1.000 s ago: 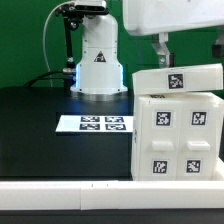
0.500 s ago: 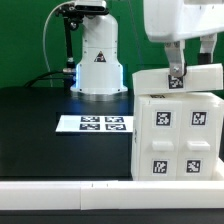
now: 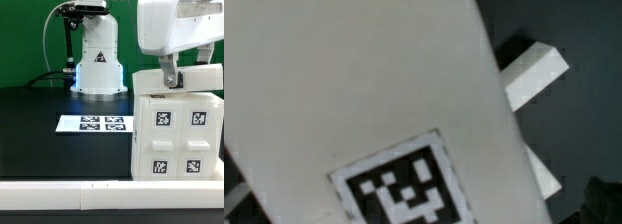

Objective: Assemble cabinet

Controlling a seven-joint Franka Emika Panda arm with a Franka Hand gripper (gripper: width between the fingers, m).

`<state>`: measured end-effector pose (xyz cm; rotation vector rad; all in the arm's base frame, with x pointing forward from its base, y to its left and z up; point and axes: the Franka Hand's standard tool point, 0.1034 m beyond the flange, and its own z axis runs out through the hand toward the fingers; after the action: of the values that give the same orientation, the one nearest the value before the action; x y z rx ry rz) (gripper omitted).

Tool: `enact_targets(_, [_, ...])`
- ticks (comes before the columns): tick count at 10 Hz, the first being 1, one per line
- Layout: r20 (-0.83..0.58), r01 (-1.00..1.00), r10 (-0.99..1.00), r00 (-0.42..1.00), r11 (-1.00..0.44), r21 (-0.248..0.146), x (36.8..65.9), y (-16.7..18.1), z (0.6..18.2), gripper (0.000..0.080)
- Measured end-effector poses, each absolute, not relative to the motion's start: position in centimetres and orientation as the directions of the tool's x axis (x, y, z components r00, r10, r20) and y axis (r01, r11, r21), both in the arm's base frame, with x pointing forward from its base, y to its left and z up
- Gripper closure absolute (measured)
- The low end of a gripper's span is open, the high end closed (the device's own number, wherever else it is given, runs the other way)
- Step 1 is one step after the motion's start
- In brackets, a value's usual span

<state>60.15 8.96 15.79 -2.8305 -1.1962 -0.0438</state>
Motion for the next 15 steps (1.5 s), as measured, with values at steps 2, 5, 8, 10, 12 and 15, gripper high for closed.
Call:
enact_targets(2, [0.044, 0.591, 0.589, 0.807, -0.805, -0.061, 60.2, 8.9, 15.8, 0.0246])
enact_targets(5, [0.044, 0.338, 0.336, 0.941, -0.939, -0.067, 60.5, 8.9, 15.9, 0.0245])
enact_targets(8, [0.052, -0.087, -0.092, 0.994, -0.992, -0.089, 60.7, 8.8, 15.9, 0.0245])
enact_targets(10, [0.040, -0.296, -0.302, 0.953, -0.949, -0.111, 61.0, 8.9, 16.1, 0.0244])
enact_targets(12, [0.056, -0.363, -0.372, 0.927, -0.923, -0.126, 61.4, 9.0, 16.2, 0.0243])
enact_targets(15, [0.020, -0.566, -0.574, 0.819, -0.812, -0.142, 61.4, 8.5, 16.1, 0.0243])
